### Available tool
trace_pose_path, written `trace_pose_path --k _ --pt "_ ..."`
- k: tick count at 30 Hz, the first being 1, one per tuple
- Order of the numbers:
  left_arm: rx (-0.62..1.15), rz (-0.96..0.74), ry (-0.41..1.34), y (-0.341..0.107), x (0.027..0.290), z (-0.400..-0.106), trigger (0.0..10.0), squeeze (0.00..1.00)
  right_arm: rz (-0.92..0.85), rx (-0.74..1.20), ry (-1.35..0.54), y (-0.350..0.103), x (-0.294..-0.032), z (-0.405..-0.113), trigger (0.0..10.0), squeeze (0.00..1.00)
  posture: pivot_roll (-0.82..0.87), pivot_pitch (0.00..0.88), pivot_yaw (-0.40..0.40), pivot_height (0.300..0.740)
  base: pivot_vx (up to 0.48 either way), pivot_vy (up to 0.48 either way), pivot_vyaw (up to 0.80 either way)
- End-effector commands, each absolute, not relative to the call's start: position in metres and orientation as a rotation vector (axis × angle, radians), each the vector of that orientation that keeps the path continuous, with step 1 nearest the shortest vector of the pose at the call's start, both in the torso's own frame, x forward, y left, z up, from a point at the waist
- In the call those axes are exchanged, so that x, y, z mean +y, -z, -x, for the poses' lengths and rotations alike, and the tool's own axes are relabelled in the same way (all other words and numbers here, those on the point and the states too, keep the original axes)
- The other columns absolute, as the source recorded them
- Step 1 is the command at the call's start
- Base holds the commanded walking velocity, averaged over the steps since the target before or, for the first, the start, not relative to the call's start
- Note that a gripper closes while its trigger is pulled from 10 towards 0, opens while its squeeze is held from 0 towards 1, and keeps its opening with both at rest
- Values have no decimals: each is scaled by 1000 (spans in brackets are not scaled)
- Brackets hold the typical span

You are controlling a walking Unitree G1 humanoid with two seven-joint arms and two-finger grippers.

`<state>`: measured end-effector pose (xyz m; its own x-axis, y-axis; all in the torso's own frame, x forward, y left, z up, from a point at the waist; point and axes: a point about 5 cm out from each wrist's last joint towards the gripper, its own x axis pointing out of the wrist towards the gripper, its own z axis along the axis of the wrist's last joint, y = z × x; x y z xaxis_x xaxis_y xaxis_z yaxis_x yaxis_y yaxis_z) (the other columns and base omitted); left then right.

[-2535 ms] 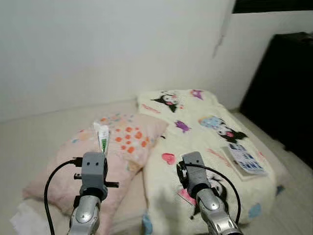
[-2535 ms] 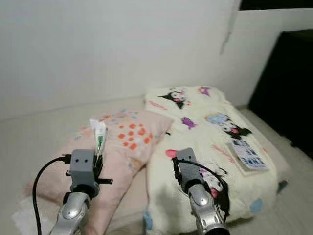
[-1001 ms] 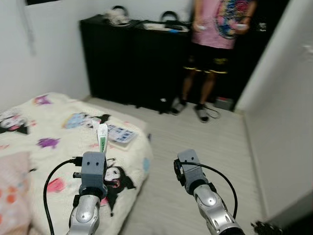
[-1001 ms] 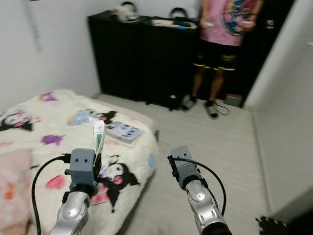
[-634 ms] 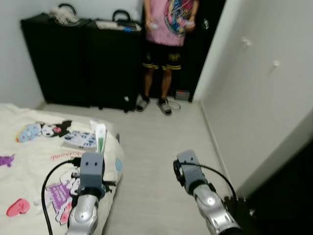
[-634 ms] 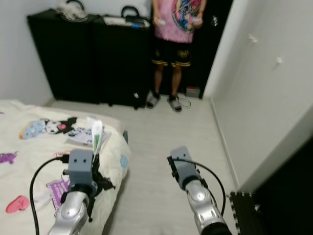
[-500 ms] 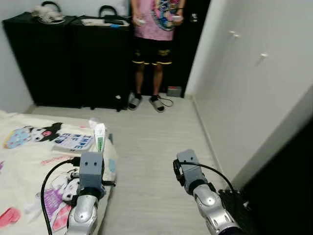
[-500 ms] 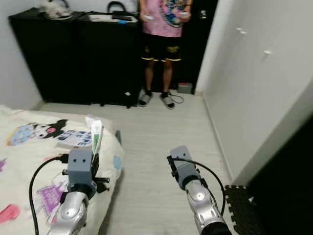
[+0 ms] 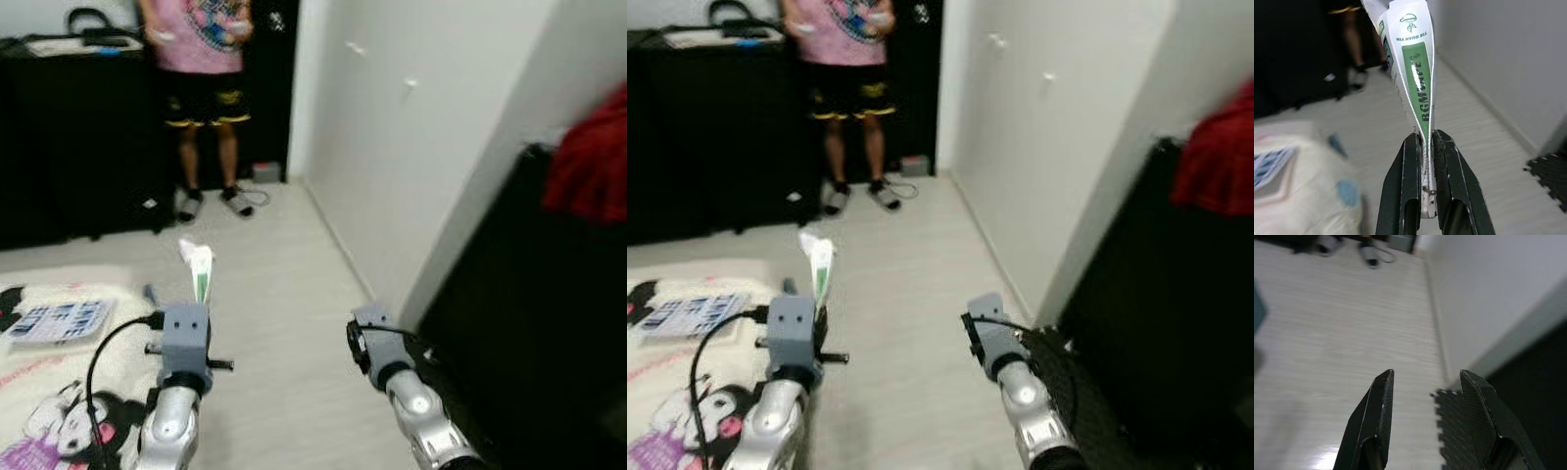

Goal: Clean up the room

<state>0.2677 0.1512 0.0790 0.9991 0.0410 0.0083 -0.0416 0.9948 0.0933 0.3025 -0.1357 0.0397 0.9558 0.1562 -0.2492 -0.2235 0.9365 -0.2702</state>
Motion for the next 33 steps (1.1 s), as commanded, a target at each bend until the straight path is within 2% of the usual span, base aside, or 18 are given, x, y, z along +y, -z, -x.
trace_pose_path --k 1,6,13,20,33 --pt "36 -112 -52 -71 153 -266 10000 0 299 245 -189 -37 -136 -301 10000 0 18 36 -50 734 0 0 -800" --pt "39 -116 -51 -70 152 -266 10000 0 309 253 -203 -35 -136 -300 10000 0 23 31 -48 734 0 0 -800" --pt "33 -174 20 -73 153 -268 10000 0 277 253 -160 -35 -134 -302 10000 0 51 29 26 734 0 0 -800" --pt "30 -200 31 -76 159 -272 10000 0 263 255 -146 -33 -130 -300 10000 0 60 26 51 734 0 0 -800" --pt "3 -187 45 -78 155 -280 10000 0 334 204 -179 -55 -137 -316 10000 0 3 22 -14 734 0 0 -800"
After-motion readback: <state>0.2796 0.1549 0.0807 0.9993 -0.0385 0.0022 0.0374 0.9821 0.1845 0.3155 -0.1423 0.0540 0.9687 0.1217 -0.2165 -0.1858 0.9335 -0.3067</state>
